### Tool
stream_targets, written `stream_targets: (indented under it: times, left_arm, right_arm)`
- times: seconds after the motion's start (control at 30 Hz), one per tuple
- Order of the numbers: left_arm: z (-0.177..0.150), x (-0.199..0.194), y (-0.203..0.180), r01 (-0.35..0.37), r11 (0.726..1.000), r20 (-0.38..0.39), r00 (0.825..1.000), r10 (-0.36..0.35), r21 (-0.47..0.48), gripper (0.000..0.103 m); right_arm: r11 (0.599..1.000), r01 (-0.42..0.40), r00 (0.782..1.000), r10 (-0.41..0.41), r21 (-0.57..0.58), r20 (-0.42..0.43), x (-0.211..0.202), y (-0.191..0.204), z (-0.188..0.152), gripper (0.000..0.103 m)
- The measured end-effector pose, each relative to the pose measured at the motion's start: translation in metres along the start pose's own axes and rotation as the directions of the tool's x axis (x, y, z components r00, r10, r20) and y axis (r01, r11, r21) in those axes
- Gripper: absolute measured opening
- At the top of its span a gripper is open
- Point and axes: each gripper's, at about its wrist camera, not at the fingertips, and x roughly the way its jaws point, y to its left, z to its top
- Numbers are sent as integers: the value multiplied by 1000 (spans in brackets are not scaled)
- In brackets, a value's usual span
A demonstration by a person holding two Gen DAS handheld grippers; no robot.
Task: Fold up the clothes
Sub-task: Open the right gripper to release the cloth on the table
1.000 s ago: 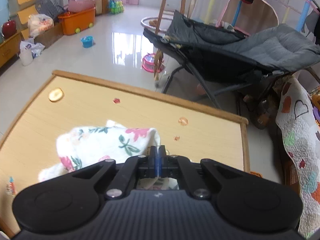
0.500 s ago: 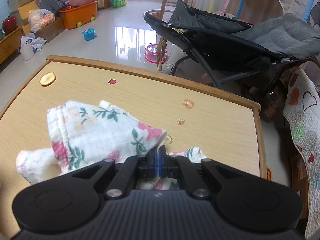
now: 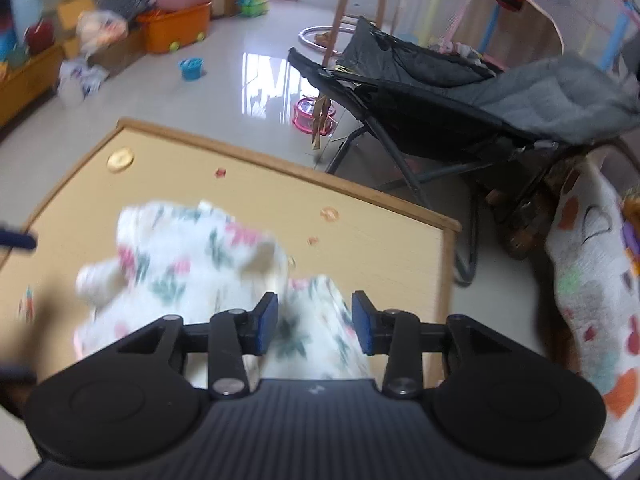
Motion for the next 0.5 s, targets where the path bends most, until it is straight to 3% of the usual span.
stream_targets:
  times: [0.17,0.33,0.5]
  left_arm:
    - [-2,-9,-3,-7,1000,-1,1000,7,5,101]
    - [-7,-18,-3,1,1000,9,1000,-1,5,101]
    - [-20,-23,-1,24,999,1,1000,-24,-26,101]
  right_arm:
    - [1000,22,1000,-23,22,18,-21,5,-25,42]
    - [999,-44,999,43,19,30,-32,34,-55,42]
    - [993,-97,995,98,-64,13,-36,71,-79,39]
